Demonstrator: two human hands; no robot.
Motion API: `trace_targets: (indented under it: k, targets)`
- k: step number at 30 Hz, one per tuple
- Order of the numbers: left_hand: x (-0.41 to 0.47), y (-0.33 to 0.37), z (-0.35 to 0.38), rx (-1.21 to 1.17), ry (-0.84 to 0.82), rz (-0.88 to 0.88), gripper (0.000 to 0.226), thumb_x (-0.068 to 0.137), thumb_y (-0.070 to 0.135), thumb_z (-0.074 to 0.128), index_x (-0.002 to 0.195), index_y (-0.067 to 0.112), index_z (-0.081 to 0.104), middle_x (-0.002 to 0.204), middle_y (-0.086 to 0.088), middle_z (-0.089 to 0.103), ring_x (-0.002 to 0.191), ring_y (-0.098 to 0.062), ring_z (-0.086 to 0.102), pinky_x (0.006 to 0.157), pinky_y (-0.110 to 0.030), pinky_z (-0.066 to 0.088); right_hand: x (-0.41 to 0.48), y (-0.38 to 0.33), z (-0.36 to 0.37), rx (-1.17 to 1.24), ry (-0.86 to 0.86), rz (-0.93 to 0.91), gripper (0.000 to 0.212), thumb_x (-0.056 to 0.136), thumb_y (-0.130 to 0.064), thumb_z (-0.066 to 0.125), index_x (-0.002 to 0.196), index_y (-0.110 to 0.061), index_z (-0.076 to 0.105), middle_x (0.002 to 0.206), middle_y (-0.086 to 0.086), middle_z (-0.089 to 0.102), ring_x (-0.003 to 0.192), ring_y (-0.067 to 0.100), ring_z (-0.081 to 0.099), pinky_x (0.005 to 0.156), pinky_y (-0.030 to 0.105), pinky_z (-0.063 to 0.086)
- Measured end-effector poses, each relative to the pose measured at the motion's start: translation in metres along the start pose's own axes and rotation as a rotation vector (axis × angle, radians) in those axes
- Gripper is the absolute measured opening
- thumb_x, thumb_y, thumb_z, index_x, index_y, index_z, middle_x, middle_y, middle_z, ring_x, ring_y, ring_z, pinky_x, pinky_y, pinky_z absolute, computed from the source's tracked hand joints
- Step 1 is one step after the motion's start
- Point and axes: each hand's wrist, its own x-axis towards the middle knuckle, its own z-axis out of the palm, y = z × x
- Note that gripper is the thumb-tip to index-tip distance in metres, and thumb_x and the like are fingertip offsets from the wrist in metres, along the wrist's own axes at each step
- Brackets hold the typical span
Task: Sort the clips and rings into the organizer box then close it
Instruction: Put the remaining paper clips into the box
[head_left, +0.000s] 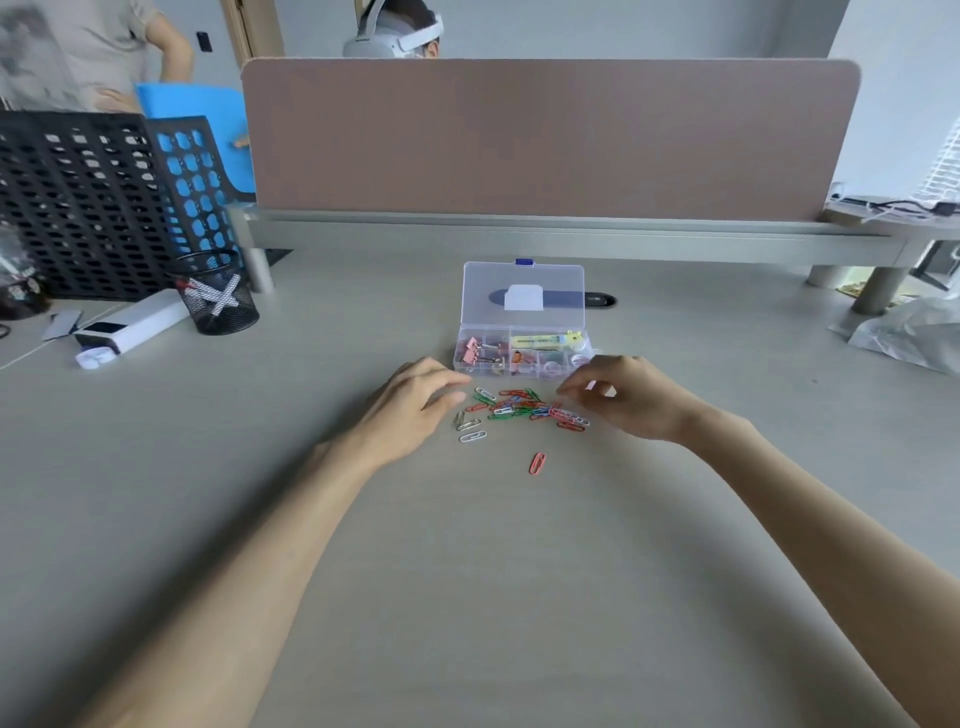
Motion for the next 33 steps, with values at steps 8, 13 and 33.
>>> trace_targets:
  k: [8, 13, 33]
  targets:
    - [0.002, 0.003, 0.005, 0.096, -0.136, -0.056, 0.058, 0.088, 0.05, 0.053, 0.139, 0.022, 0.046, 0.111, 0.005, 0.043, 0.118, -0.014, 0.042, 0.107, -0.032, 0.031, -0.017, 0.009, 0.021, 0.139, 0.098, -0.047, 0.019, 0.081, -0.023, 0.072, 0.099, -0.028, 0.074, 0.094, -0.003, 0.068, 0.071, 0.01, 0.056, 0.066, 0.011, 0.04]
    - [0.008, 0.014, 0.014, 0.079, -0.122, -0.023, 0.056, 0.088, 0.049, 0.056, 0.136, 0.022, 0.05, 0.105, 0.008, 0.041, 0.116, -0.013, 0.046, 0.104, -0.031, 0.034, -0.007, 0.004, 0.024, 0.215, 0.124, -0.049, 0.014, 0.08, -0.015, 0.073, 0.092, -0.02, 0.076, 0.08, -0.017, 0.066, 0.067, 0.0, 0.054, 0.064, 0.008, 0.038]
    - [-0.004, 0.007, 0.006, -0.12, -0.129, -0.032, 0.085, 0.052, 0.089, 0.051, 0.118, 0.037, 0.063, 0.096, 0.017, 0.047, 0.103, 0.001, 0.046, 0.092, -0.021, 0.036, 0.004, -0.01, 0.03, 0.037, -0.136, -0.058, 0.091, 0.053, -0.074, 0.07, 0.133, -0.038, 0.048, 0.121, -0.014, 0.043, 0.123, 0.006, 0.035, 0.112, 0.025, 0.025]
